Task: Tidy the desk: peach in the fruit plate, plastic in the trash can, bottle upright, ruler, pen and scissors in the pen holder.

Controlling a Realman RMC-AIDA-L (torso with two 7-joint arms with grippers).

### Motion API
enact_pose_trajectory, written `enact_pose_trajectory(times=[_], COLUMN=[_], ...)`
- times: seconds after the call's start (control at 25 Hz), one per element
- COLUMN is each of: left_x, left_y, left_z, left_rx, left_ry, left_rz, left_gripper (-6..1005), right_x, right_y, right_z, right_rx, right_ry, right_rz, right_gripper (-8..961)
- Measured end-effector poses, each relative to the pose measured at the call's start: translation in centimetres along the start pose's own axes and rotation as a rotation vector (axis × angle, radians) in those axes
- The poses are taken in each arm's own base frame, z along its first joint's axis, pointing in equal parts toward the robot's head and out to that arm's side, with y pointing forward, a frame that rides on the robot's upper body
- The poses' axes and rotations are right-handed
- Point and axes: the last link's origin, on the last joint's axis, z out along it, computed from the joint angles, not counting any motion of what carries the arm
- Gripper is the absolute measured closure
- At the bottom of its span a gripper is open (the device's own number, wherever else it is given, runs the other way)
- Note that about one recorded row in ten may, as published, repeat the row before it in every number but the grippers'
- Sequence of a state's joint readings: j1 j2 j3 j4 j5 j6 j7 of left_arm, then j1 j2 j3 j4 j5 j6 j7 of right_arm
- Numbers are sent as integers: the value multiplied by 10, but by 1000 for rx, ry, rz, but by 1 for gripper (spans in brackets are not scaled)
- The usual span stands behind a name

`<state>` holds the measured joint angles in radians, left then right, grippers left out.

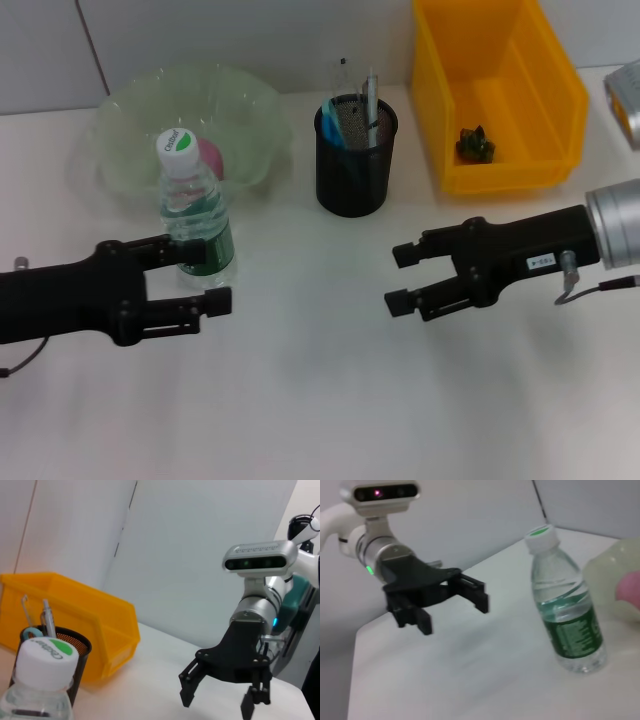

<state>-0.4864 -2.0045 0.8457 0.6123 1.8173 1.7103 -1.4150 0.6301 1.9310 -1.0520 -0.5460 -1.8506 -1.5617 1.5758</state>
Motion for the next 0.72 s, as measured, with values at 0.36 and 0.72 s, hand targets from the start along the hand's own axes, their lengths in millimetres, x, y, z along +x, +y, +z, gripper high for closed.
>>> enact_pose_trajectory(times=[0.36, 0.72], left_x=[-4, -7], left_y=[1, 2], left_z=[14, 17], left_rx=[-15, -21], left_ry=[-31, -50], left_rz=[11, 12], left_gripper=[214, 214], right_x=[0, -3], right_y=[1, 1], right_z=[3, 4], right_rx=[0, -3], right_ry=[-11, -14], right_rz=[-1, -4], right_gripper=[122, 122])
